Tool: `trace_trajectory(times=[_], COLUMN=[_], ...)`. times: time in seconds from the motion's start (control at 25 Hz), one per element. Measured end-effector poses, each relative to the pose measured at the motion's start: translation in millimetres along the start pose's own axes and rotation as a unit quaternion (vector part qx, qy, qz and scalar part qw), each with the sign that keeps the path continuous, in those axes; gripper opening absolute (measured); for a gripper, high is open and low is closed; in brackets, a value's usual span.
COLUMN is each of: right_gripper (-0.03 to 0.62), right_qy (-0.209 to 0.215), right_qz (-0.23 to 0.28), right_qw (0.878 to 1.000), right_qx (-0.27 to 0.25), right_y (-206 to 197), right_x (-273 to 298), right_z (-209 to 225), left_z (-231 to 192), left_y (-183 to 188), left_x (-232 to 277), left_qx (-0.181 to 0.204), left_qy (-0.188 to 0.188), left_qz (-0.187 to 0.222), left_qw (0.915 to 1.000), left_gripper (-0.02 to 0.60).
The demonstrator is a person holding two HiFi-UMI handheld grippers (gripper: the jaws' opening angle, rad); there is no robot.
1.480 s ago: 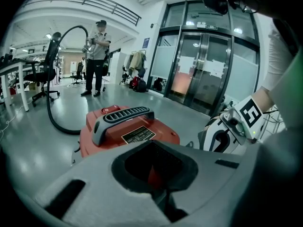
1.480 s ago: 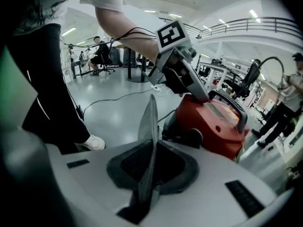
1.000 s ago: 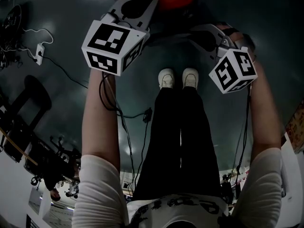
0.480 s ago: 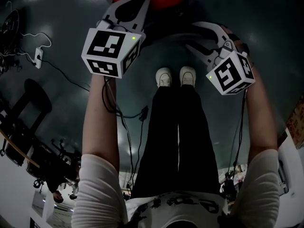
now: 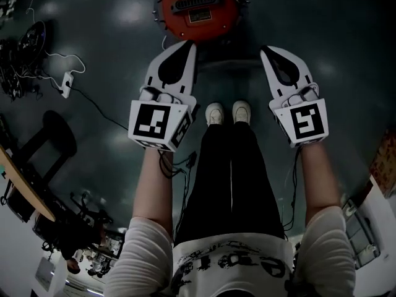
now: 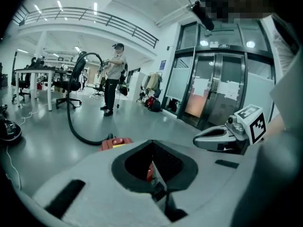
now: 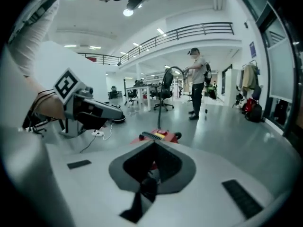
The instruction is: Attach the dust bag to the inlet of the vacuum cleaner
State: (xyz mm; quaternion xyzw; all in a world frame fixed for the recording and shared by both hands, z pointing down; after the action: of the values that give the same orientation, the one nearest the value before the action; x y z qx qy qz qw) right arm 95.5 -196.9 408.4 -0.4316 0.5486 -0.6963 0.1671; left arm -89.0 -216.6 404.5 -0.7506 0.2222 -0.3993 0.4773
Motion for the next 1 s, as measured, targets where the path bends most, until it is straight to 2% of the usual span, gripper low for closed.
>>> trace_trajectory(times=[0.2, 0.4, 0.68, 0.84, 0.92, 1.0], right_gripper=[0.002, 0.002, 0.002, 0.002, 0.002, 0.002], right_qy=[-0.066, -0.121, -0.176, -0.183, -0.177, -0.169], right_qz=[0.038, 0.08, 0.122, 0.149, 0.163, 0.178], right_qw=[0.997, 0.989, 0.974, 0.967, 0.964, 0.964], right_qx=[0.028, 0.029, 0.068, 0.094, 0.11, 0.105], right_y=[88.4, 164.3, 223.1, 251.8, 257.6, 263.7], right_x=[-64.6, -129.8, -223.5, -272.3, -299.4, -334.4], right_z=[-6.3, -41.4, -89.8, -114.1, -130.3, -143.8], left_z=[44.0, 77.5, 128.6, 162.8, 189.8, 225.1], left_y=[91.0, 162.7, 199.2, 215.9, 216.5, 216.4], left_x=[-67.0, -132.1, -231.3, -287.5, -315.1, -340.9], left_qx=[-0.019, -0.02, 0.014, 0.015, 0.019, 0.026], left_qy=[0.023, 0.046, 0.056, 0.055, 0.052, 0.051], left_qz=[0.047, 0.088, 0.129, 0.156, 0.165, 0.175], left_qw=[0.9985, 0.9948, 0.9899, 0.9862, 0.9848, 0.9829], left_gripper=[0.003, 0.003, 0.003, 0.003, 0.003, 0.003])
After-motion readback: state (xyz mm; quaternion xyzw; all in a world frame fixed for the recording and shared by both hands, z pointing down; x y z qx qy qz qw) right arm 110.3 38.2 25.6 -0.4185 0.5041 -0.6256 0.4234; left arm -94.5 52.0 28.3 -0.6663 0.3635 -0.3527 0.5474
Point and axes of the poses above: the fingertips, and each gripper's own axes: x forward along the fingers, z to its right, y out of its top, the point moved 5 cm from there along -x, backward along the fingers, and after that the axes turned 2 degrees about z, right-handed, at the moved point
